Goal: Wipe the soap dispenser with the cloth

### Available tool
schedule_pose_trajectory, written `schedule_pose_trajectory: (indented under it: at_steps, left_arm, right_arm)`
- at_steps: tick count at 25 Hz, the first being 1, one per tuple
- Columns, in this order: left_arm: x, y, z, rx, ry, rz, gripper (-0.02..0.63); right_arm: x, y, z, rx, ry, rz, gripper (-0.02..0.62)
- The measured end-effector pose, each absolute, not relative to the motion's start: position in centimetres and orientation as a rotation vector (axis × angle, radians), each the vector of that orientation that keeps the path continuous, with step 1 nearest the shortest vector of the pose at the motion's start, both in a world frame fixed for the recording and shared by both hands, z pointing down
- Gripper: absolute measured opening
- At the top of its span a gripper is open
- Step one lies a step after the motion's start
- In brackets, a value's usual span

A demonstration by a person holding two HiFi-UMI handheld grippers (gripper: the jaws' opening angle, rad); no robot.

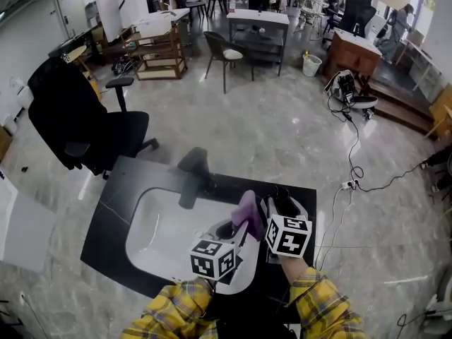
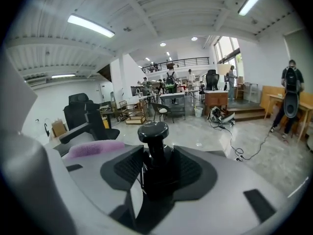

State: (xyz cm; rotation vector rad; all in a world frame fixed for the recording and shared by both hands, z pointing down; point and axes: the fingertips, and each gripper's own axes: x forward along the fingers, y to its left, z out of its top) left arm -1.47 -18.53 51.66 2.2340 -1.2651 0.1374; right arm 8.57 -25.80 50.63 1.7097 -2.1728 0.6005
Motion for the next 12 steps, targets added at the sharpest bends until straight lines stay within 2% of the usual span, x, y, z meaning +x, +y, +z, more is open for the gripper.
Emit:
schedule_pose_trajectory:
  at_steps: [6, 12]
  left_arm:
    - [-1.3, -18.9, 51.3, 2.227, -1.252, 0.118, 0.064]
    - [-0.1, -19.7, 50.1, 2.256, -1.225, 0.071, 0.064]
  right_arm:
    - [8.3, -25.8, 50.2, 1.69, -2.202, 0.546, 0.182]
    - [8.6, -23.1, 48.0, 1.565, -2.348, 0.327, 0.219]
